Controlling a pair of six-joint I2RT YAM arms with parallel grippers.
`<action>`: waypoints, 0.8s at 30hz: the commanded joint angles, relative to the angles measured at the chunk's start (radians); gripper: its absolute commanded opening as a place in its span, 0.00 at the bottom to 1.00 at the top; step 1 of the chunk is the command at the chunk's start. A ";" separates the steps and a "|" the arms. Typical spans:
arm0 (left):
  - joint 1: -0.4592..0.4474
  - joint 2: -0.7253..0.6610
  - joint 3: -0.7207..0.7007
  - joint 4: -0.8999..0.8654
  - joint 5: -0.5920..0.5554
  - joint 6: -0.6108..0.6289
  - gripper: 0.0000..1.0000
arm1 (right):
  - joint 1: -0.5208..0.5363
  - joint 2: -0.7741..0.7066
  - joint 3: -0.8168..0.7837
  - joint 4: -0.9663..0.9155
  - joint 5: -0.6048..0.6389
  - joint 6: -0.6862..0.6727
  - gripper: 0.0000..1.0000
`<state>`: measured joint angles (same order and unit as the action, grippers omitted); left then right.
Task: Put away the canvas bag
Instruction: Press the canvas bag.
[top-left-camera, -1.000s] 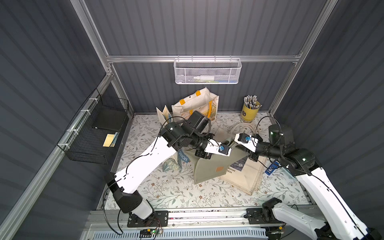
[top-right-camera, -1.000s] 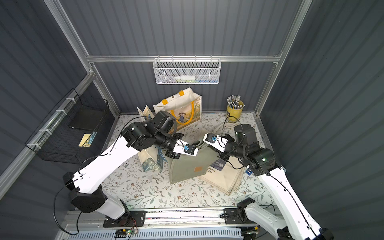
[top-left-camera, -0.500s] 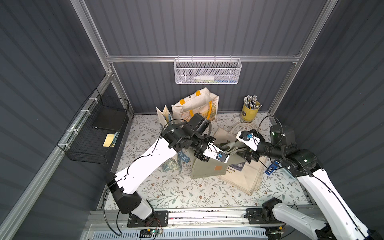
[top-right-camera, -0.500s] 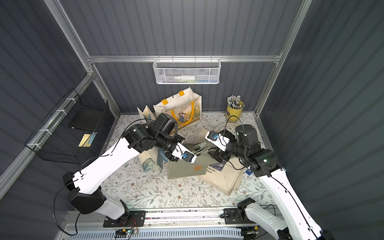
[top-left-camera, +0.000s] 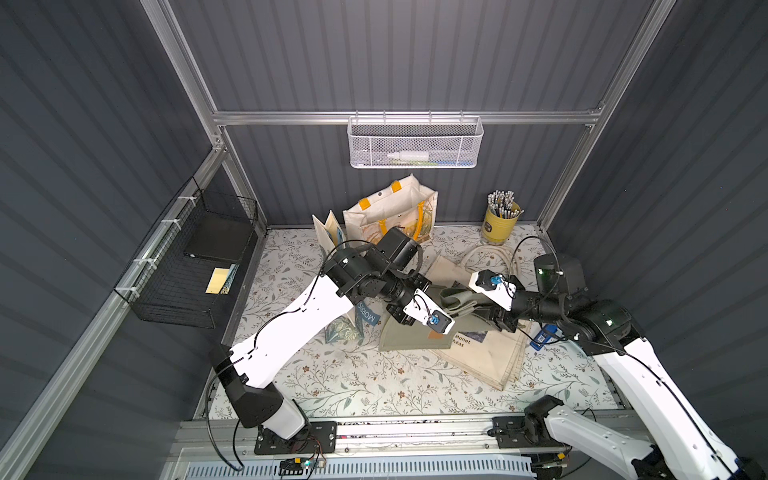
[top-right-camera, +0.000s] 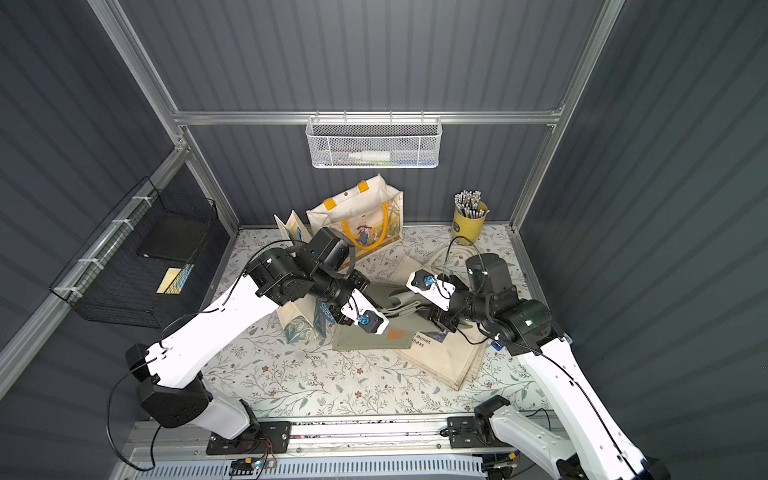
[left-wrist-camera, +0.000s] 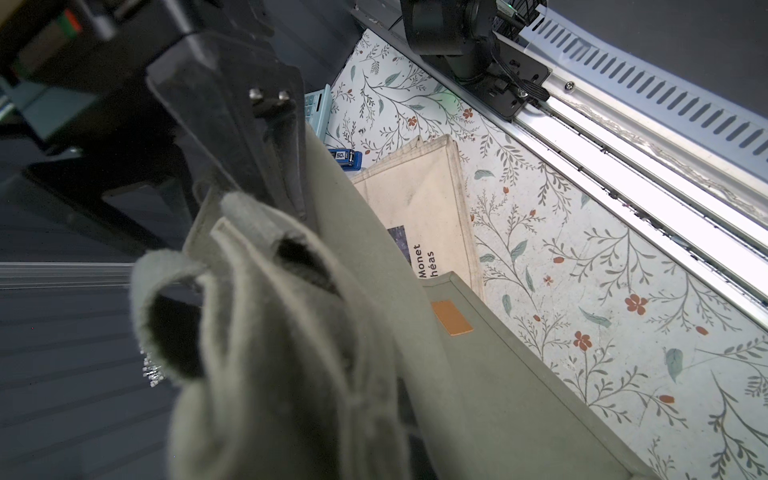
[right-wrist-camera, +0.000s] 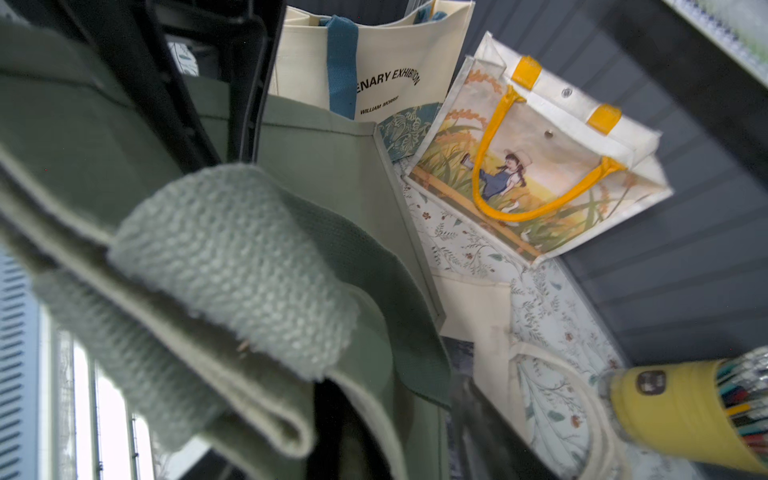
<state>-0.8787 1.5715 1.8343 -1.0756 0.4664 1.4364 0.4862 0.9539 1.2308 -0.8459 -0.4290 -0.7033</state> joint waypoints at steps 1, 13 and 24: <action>-0.013 -0.005 0.030 0.033 0.046 0.015 0.00 | 0.001 -0.010 -0.022 -0.001 -0.011 -0.009 0.40; -0.013 -0.088 -0.120 0.356 -0.070 -0.277 0.93 | 0.003 0.017 -0.012 0.135 0.150 -0.037 0.00; -0.013 0.003 0.037 0.427 -0.013 -0.482 0.96 | 0.048 0.105 0.027 0.205 0.262 -0.033 0.00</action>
<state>-0.8852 1.5398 1.8256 -0.6785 0.4187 1.0393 0.5297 1.0725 1.2182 -0.7189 -0.1909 -0.7334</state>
